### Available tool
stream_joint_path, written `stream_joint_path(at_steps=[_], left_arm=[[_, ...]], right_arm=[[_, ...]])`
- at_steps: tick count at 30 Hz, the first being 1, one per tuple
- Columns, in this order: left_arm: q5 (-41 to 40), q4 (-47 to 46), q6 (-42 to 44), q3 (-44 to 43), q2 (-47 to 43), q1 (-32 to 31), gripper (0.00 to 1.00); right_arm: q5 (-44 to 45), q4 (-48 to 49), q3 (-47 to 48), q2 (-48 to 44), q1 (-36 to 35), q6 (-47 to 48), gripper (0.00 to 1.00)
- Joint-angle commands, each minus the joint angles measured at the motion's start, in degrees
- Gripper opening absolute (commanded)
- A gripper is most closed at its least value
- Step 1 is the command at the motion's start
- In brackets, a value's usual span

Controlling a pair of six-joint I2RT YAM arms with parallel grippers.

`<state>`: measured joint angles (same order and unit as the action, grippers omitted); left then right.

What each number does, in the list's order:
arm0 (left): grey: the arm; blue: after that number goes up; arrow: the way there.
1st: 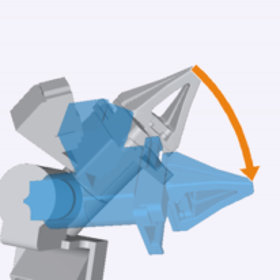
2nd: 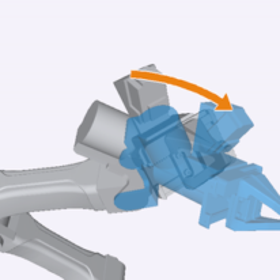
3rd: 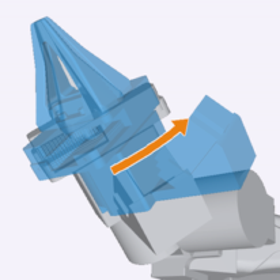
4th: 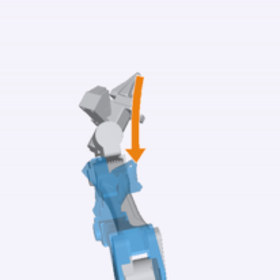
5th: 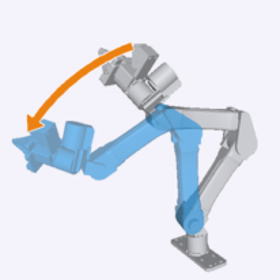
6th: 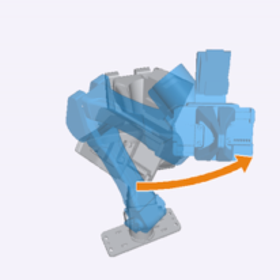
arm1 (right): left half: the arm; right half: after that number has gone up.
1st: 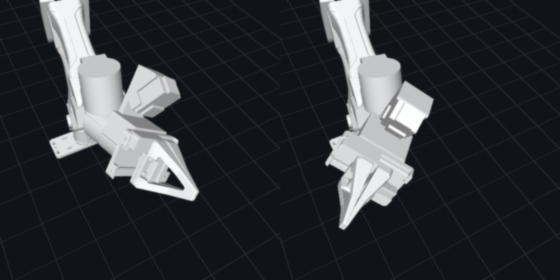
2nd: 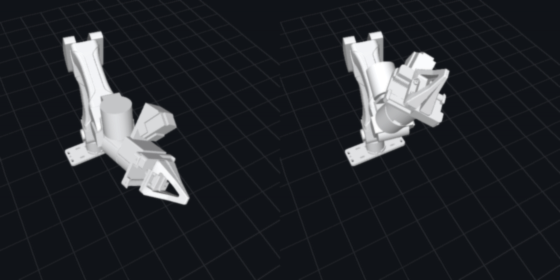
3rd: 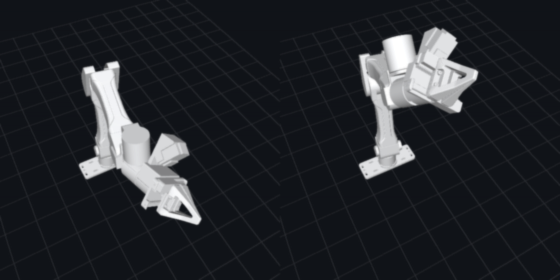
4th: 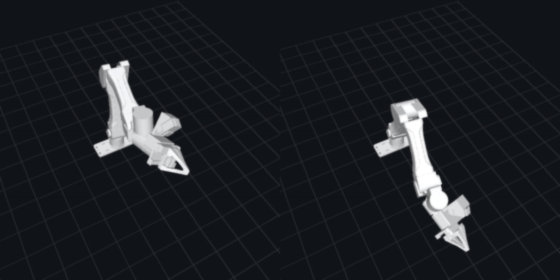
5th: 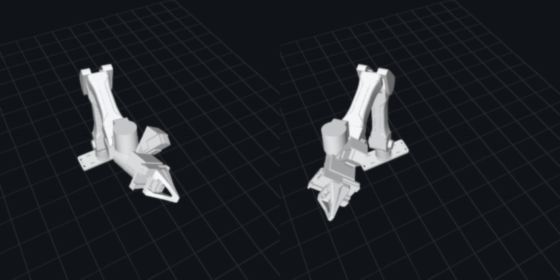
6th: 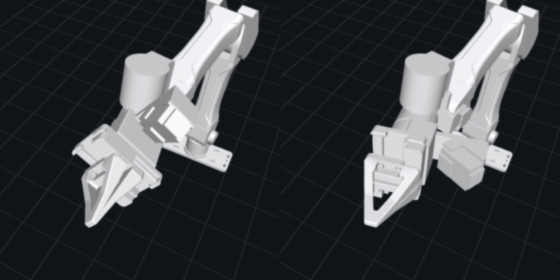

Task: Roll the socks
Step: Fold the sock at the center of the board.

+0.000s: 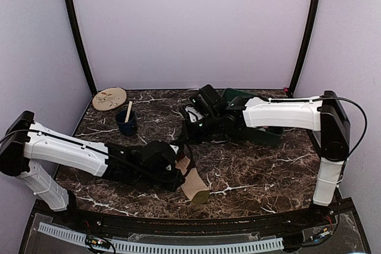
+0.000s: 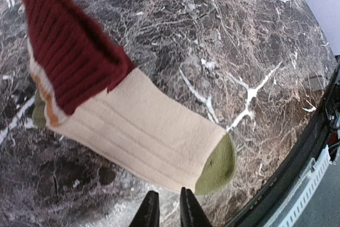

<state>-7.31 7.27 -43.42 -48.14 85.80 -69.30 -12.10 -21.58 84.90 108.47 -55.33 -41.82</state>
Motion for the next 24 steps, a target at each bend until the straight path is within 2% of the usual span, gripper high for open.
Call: stream_joint_path(at_steps=[1, 6, 10, 15, 24], left_arm=[[-9.77, 3.21, 5.27, -5.92, 5.3, -1.38, 0.16], [-17.51, 3.04, 6.66, -9.33, 10.9, -2.44, 0.13], [-20.82, 2.08, 6.31, -10.06, 14.26, -2.97, 0.08], [-24.22, -0.89, 5.38, -9.0, 15.45, -3.75, 0.07], [-24.16, 1.89, 1.26, -7.75, 14.98, -4.32, 0.02]], right_arm=[[-0.68, -1.04, 2.68, 0.09, 0.31, 1.36, 0.0], [-0.92, -3.09, 4.27, 0.42, 0.45, 2.15, 0.0], [-1.53, -3.55, 4.39, 0.35, 0.65, 2.3, 0.0], [-2.2, -3.88, 4.48, 0.58, 0.77, 2.36, 0.0], [-2.88, -3.2, 3.43, -1.22, 0.83, 0.96, 0.0]])
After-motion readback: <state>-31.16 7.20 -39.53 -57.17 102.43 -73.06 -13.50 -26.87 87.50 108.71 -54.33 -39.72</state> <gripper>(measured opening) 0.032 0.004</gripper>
